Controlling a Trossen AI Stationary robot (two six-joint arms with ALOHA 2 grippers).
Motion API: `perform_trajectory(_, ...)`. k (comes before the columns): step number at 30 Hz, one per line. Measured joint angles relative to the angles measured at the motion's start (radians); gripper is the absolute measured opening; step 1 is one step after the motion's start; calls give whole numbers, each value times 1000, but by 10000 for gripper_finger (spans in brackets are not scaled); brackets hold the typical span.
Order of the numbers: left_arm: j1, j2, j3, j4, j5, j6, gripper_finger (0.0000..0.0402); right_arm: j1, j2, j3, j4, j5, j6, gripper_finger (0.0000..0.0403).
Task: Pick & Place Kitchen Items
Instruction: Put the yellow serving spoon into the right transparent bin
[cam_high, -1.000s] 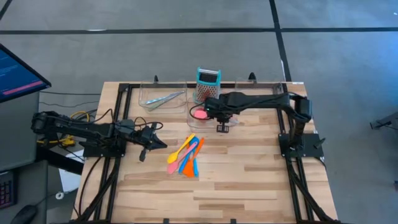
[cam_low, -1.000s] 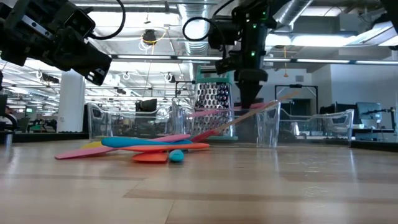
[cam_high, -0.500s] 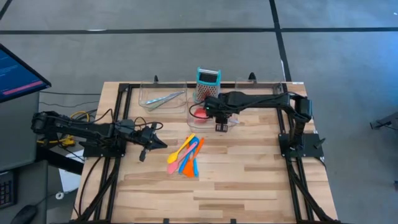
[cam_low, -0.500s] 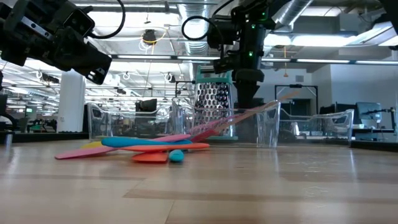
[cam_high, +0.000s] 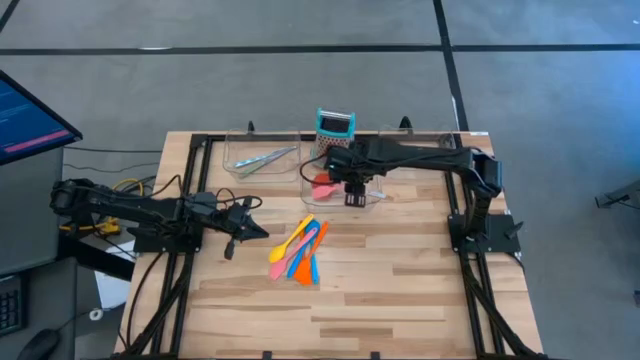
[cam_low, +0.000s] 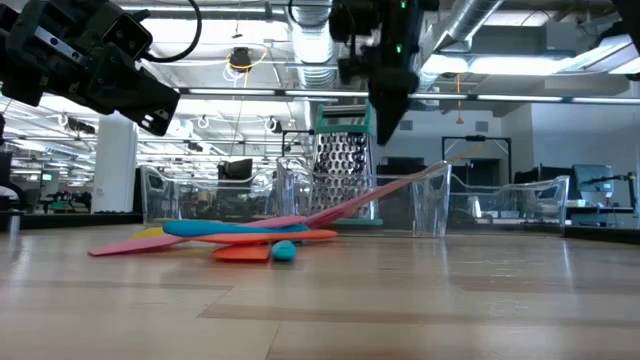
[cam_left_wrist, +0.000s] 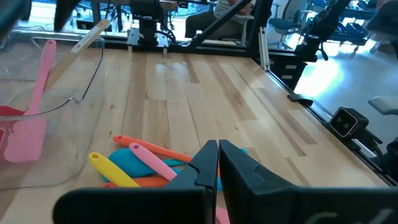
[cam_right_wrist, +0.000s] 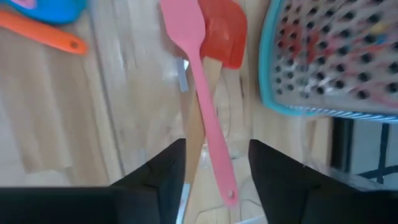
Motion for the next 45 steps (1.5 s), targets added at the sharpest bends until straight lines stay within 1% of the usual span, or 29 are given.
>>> perform_trajectory(2,0,0,0,0,0,0,3,14,0,48,-31,0,17,139)
perform_trajectory(5,0,0,0,0,0,-2,3,43,0,102,-77,-4,76,93)
perform_trajectory(9,0,0,0,0,0,-2,3,103,-1,116,-104,-7,92,25)
perform_trajectory(11,0,0,0,0,0,-2,3,139,-1,116,-109,-8,87,7)
perform_trajectory(14,0,0,0,0,0,-3,3,195,-1,107,-87,-8,87,12)
perform_trajectory(19,0,0,0,0,0,-3,3,275,-1,89,-15,-17,78,3)
perform_trajectory(21,0,0,0,0,0,-3,3,297,-1,79,37,-42,63,3)
perform_trajectory(23,0,0,0,0,0,-3,3,311,-1,58,114,-95,27,1)
perform_trajectory(27,0,0,0,0,0,-3,3,318,0,41,237,-185,-17,1)
perform_trajectory(30,0,0,0,0,0,-3,3,315,0,40,298,-200,-47,1)
perform_trajectory(36,0,0,0,1,0,-3,3,294,0,40,371,-307,-70,1)
perform_trajectory(39,0,0,0,1,-4,11,3,287,0,40,370,-315,-72,1)
perform_trajectory(42,0,0,0,0,-39,25,3,283,0,40,367,-315,-72,1)
perform_trajectory(43,0,0,0,0,-55,-1,3,285,0,40,358,-309,-72,1)
perform_trajectory(45,0,0,0,0,-102,-89,3,294,0,40,322,-259,-72,1)
